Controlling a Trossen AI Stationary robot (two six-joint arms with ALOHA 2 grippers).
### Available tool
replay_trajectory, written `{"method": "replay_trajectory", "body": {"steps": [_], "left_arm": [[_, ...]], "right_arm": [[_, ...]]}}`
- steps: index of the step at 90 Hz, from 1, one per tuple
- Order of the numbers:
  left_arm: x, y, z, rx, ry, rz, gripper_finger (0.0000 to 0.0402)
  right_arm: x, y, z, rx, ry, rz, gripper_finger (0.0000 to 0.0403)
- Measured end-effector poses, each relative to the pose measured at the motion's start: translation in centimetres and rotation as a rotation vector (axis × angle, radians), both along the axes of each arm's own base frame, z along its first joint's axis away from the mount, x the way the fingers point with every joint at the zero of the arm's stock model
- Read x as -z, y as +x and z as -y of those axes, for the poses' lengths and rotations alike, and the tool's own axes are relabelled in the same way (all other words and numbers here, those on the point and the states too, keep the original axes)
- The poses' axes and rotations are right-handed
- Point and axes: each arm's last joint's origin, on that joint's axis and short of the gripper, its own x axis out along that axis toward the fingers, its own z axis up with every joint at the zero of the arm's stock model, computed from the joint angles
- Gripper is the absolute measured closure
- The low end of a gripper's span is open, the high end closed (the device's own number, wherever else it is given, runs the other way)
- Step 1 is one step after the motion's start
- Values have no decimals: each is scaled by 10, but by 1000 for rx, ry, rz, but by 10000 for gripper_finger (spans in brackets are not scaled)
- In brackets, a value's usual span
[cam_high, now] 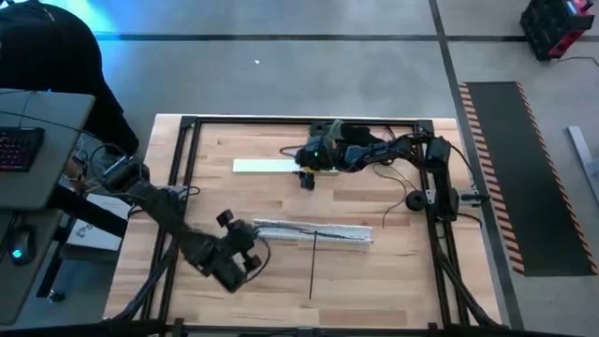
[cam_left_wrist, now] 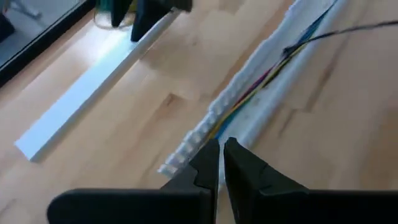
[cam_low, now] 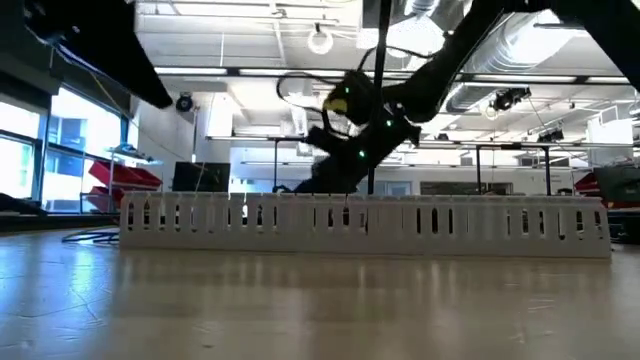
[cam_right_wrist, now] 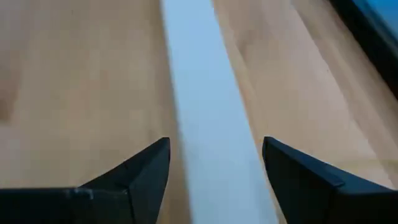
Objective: Ziptie cables
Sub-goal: Close the white cable duct
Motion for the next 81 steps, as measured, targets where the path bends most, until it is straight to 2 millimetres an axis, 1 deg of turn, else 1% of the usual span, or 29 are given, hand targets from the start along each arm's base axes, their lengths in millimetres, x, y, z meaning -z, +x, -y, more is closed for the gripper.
{"method": "replay_trajectory", "body": {"steps": [7,11,18,24,42,61,72,81], "left_arm": [[3,-6,5,6,8,24,395],[5,-9,6,10,16,30,395],[9,-14,7,0,10,46,395],[12,-16,5,-16,4,51,395],[18,-19,3,-33,0,59,395],[19,-19,5,-37,-21,76,395],[19,-20,6,-31,-25,80,395],[19,-20,10,-22,-42,96,395]], "right_arm": [[0,-4,10,-10,50,8,138],[4,-7,14,-17,71,-13,128],[11,-13,16,-36,82,-84,112],[16,-16,15,-52,72,-136,106],[18,-19,1,-115,68,-245,113],[24,-27,-22,-200,148,-397,135],[25,-28,-32,-225,163,-438,147],[21,-28,-39,-240,157,-451,154]]}}
